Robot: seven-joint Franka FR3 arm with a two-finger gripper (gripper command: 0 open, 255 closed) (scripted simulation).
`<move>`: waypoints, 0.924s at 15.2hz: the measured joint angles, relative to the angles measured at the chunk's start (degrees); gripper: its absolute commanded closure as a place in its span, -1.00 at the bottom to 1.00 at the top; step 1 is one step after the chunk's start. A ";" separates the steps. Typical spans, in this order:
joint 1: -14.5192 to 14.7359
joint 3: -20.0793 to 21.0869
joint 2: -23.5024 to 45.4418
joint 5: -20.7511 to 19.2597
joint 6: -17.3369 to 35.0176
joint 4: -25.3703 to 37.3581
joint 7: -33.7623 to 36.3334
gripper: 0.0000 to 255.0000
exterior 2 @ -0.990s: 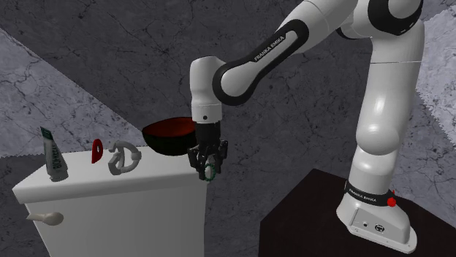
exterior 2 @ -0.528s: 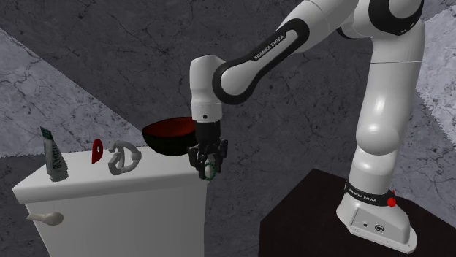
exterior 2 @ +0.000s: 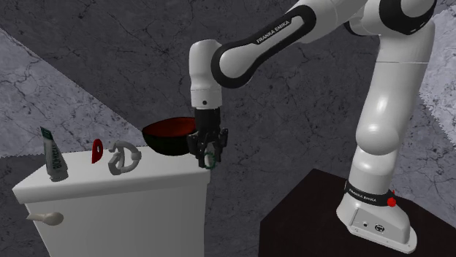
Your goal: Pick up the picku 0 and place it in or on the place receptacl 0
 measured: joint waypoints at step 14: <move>-0.37 -1.00 -4.40 2.04 -11.01 7.40 -0.59 1.00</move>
